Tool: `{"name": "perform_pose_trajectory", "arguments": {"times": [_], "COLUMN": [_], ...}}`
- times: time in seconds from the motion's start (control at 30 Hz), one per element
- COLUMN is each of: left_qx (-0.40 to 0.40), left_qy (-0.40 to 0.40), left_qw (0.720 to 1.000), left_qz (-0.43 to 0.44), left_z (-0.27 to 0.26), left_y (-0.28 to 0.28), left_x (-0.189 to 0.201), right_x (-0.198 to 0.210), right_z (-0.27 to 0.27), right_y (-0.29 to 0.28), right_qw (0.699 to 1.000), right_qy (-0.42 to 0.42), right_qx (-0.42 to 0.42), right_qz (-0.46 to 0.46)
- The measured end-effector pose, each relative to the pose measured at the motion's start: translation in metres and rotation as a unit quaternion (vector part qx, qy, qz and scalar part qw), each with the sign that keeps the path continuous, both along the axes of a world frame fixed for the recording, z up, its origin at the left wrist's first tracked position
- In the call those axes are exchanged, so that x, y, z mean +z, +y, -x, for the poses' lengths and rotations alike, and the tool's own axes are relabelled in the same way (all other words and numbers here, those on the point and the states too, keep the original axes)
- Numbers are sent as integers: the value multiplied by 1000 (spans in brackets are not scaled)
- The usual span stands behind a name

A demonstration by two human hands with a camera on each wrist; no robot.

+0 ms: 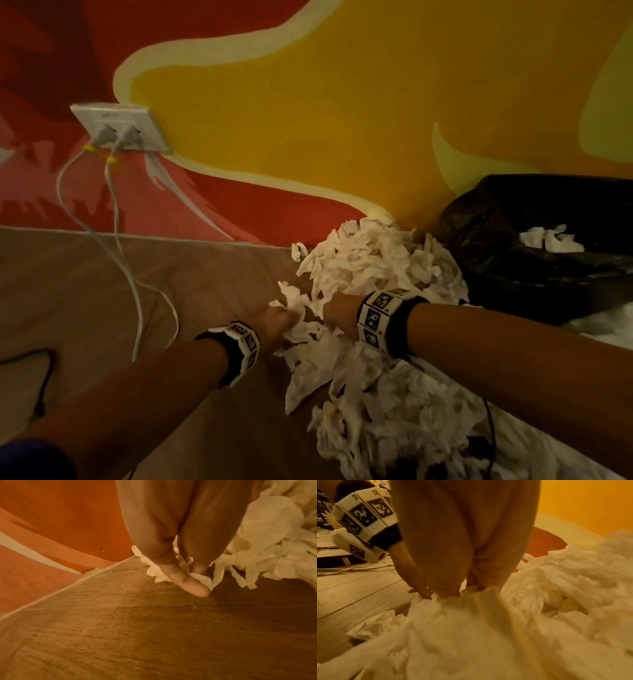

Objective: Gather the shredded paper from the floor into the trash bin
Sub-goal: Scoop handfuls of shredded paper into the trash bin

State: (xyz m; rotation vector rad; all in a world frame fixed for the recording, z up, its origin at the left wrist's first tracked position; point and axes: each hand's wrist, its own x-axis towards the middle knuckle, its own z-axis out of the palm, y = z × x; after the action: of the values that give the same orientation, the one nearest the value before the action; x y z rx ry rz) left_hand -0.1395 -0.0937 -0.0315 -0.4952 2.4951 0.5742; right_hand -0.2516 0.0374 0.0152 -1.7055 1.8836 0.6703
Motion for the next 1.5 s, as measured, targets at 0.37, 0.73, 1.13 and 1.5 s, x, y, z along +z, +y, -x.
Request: {"name": "perform_pose_trajectory", "arguments": {"times": [0.37,0.73,1.13,1.5], "left_qx": [-9,102,88,-137], "left_qy": [66,190,166,56], "left_qw": [990,971,982,988], "left_qz": [-125,-101,-25,52], "left_z": [14,21,20,36], "left_y": [-12,-34,-50,-17], "left_x": [30,64,40,5], "right_x": [23,-38,8,80], "right_z": [17,4,-6,13], "right_y": [14,23,16,44], "right_qw": [961,993,946,819], "right_qy": [-128,-42,-169,-245], "right_qx": [-173,-73,-184,-341], "right_qz": [173,82,206,390]}}
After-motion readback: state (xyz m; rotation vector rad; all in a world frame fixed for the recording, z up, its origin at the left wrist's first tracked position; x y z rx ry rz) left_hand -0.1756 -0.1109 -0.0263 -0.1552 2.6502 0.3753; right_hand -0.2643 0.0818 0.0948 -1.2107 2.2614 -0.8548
